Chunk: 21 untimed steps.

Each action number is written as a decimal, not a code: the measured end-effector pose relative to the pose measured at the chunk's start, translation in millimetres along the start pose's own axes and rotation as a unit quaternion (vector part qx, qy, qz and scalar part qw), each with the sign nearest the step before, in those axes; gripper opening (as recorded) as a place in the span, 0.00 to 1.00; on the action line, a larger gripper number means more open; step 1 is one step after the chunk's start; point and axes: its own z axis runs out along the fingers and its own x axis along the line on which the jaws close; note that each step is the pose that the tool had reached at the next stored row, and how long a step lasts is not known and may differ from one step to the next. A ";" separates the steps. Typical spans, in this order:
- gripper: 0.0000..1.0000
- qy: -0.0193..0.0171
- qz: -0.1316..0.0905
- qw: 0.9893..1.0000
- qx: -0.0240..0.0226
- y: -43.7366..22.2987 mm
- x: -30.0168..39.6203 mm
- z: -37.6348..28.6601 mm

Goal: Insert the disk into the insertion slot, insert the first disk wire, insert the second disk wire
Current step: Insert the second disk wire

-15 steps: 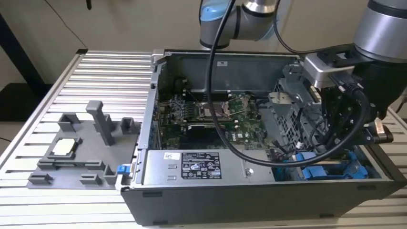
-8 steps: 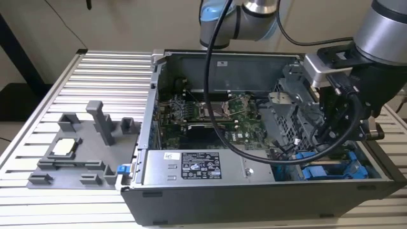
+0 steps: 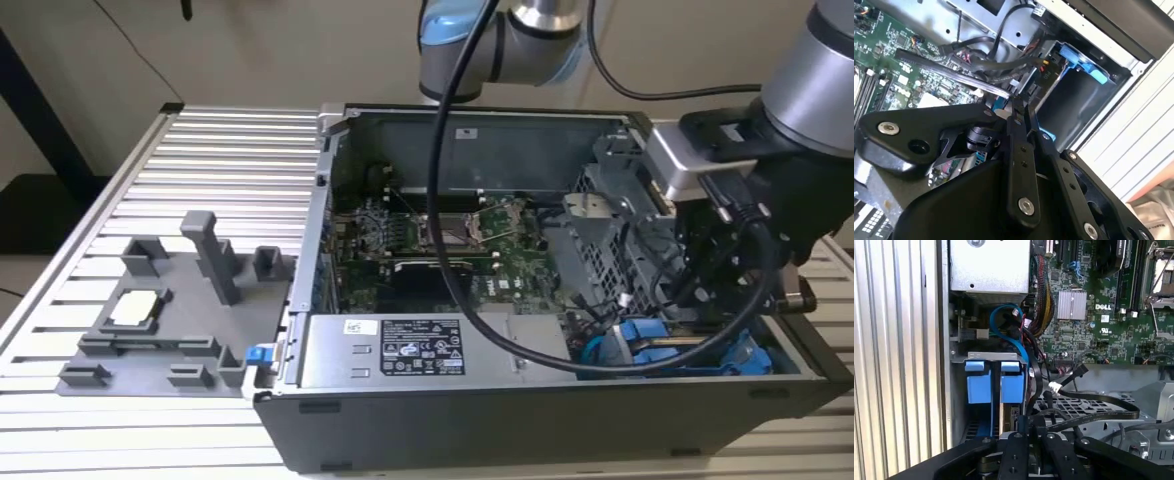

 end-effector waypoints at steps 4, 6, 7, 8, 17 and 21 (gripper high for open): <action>0.16 -0.002 0.001 1.000 -0.007 0.1 8.9 -0.7; 0.16 -0.003 0.001 1.000 -0.010 0.1 11.9 -1.0; 0.16 -0.003 0.001 1.000 -0.010 0.2 11.9 -1.0; 0.16 -0.003 0.001 1.000 -0.010 0.2 11.9 -1.0; 0.16 -0.004 0.003 0.999 -0.034 -9.1 12.2 0.0; 0.16 -0.005 0.005 0.999 -0.051 -17.7 12.5 0.7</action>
